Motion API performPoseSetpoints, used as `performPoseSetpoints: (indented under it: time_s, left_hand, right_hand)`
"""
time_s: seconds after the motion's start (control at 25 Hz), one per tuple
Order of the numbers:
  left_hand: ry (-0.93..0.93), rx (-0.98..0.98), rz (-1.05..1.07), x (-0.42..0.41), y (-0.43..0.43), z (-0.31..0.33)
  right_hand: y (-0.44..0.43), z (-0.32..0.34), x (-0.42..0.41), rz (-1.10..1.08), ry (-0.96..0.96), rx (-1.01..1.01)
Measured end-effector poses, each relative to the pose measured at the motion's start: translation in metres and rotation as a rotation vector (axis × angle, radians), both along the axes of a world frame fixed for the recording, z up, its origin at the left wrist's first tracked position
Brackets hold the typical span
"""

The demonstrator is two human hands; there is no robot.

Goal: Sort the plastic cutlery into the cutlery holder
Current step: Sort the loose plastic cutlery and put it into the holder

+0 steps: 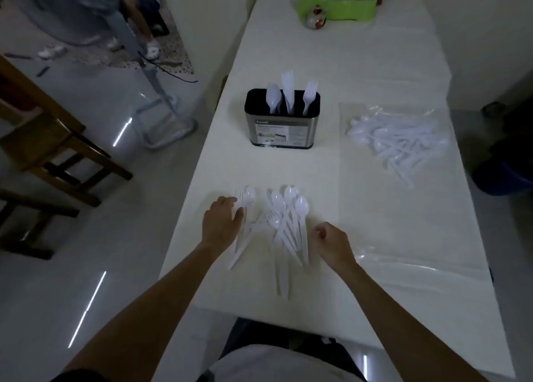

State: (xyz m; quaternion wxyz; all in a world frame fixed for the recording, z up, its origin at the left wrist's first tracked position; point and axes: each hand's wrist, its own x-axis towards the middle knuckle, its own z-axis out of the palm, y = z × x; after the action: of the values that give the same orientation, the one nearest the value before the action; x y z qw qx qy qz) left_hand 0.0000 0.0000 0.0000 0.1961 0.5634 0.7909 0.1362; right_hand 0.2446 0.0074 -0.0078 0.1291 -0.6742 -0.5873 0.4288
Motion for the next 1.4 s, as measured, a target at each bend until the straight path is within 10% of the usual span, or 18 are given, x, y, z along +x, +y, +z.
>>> performPoseSetpoints:
  time_s: [0.48, 0.84, 1.4]
  left_hand:
    - [0.003, -0.009, -0.313, -0.018, 0.082, -0.021]
    - [-0.627, 0.152, -0.138, 0.010, 0.103, 0.006]
    - [-0.438, -0.129, -0.198, 0.039, 0.086, -0.007]
  right_hand:
    - [0.014, -0.012, -0.045, -0.211, -0.154, -0.009]
    - [0.016, -0.021, -0.023, -0.266, -0.101, -0.055]
    - [0.009, -0.019, -0.030, -0.328, -0.123, 0.229]
